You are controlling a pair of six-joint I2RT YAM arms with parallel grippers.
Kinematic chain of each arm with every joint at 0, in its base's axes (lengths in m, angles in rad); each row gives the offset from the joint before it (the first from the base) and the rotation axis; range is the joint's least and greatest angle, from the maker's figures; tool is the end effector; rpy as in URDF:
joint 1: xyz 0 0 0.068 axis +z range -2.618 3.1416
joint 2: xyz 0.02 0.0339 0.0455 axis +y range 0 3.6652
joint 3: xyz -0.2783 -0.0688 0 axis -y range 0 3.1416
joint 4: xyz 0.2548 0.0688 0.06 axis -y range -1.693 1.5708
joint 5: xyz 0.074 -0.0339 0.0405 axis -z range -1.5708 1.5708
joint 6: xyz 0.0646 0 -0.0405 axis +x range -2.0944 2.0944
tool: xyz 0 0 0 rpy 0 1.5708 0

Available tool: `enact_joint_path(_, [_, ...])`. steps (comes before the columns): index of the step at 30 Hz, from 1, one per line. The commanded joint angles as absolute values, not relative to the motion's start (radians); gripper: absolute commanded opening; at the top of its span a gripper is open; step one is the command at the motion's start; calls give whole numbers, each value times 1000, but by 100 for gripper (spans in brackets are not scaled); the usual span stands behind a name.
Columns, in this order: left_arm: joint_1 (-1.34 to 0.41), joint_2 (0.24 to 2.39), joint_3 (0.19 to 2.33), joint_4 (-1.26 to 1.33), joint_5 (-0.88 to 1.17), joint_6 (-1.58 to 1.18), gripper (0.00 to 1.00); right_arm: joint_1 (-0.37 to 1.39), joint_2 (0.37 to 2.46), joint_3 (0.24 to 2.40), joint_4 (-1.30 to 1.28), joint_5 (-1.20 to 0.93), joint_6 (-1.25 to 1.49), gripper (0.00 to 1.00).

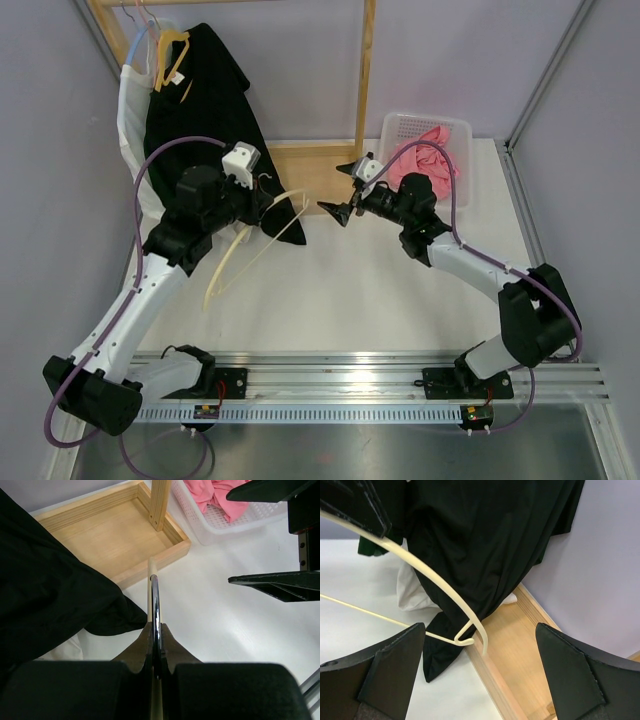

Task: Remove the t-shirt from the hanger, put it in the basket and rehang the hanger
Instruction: Pass the hanger from the left arm to the right

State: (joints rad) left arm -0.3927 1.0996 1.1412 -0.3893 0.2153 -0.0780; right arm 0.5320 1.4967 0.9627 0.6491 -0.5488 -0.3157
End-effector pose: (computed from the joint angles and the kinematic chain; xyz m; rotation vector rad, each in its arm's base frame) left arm 0.2485 -0.1179 0.3853 0.4491 1.8925 -0.5210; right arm 0.3083 0.2205 0.3278 -0.9994 1.1171 0.5731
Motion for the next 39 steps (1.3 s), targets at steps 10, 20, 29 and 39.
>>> enact_joint_path(10, [-390, 1060, 1147, -357, 275, -83, 0, 603, 1548, 1019, 598, -542, -514, 98])
enact_joint_path(20, [-390, 1091, 1181, -417, 298, -69, 0, 672, 1580, 1009, 632, -443, -615, 93])
enact_joint_path(29, [-390, 1101, 1190, -436, 324, -66, 0, 718, 1629, 1066, 589, -423, -650, 78])
enact_joint_path(39, [-390, 1121, 1201, -449, 342, -63, 0, 753, 1680, 1118, 557, -420, -661, 51])
